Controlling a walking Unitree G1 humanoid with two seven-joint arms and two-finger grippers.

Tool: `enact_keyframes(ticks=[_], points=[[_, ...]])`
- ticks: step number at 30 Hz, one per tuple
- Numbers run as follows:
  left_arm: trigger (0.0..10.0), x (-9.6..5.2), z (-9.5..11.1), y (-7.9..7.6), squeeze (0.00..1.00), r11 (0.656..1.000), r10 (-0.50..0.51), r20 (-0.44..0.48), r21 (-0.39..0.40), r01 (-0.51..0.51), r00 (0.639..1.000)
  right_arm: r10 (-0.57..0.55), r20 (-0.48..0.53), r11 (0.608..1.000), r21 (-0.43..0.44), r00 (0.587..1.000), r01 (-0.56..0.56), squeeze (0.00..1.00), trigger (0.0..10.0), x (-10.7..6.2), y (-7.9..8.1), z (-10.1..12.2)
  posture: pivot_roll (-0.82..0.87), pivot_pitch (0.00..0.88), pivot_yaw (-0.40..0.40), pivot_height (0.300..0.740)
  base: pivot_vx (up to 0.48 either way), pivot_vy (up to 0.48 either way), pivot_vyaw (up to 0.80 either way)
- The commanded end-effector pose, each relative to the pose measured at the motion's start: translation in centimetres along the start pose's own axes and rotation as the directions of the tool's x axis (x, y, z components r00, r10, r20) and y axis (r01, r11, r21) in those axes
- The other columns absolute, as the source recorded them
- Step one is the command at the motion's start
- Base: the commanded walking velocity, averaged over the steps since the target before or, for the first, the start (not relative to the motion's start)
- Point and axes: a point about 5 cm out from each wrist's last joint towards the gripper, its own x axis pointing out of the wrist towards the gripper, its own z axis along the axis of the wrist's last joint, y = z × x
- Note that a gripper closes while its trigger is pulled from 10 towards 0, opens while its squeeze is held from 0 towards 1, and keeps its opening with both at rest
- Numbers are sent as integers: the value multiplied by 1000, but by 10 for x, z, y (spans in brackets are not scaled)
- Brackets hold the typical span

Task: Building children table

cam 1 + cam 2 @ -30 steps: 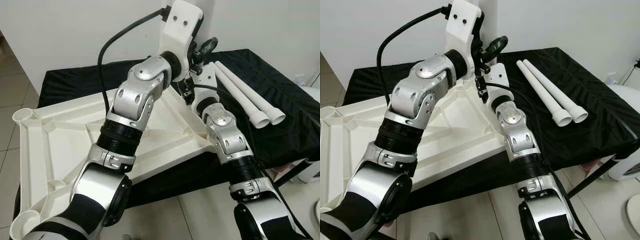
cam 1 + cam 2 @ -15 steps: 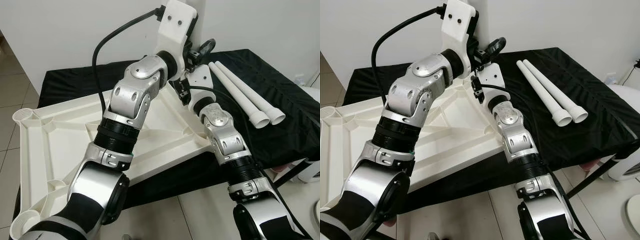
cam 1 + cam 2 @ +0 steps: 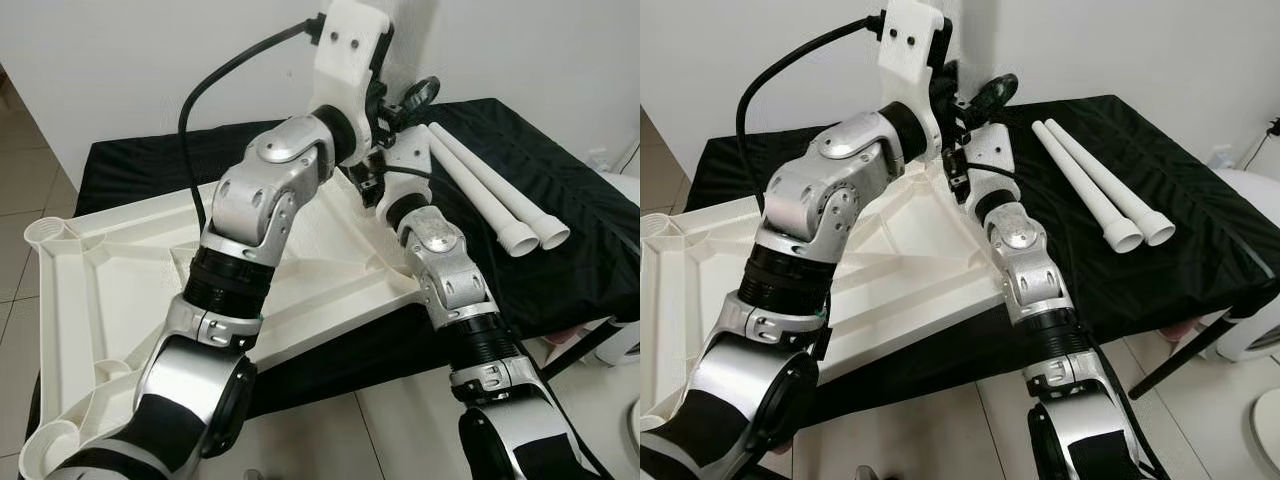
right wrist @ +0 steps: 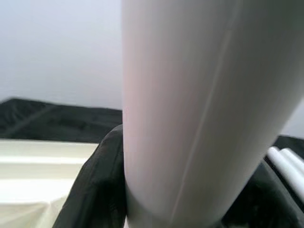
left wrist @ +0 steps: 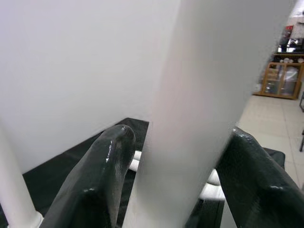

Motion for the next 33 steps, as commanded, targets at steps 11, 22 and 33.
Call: enact_keyframes(ticks=[11, 22, 33], points=[[10000, -10, -4, 4, 1000, 999, -44, -20, -17, 44, 999, -36, 32, 994, 100, 999, 33, 0, 10000, -4, -7, 2, -50, 69, 15, 740, 0, 0, 0], [10000, -16, -6, 13, 1000, 1000, -18, -30, -21, 17, 999, -69, 41, 990, 124, 997, 63, 0, 10000, -4, -14, 2, -50, 68, 16, 740, 0, 0, 0], [10000, -22, -1, 26, 1000, 997, 68, 1, -38, -68, 998, -79, 31, 994, 79, 996, 77, 0, 10000, -11, -23, -3, -51, 55, 16, 740, 0, 0, 0]])
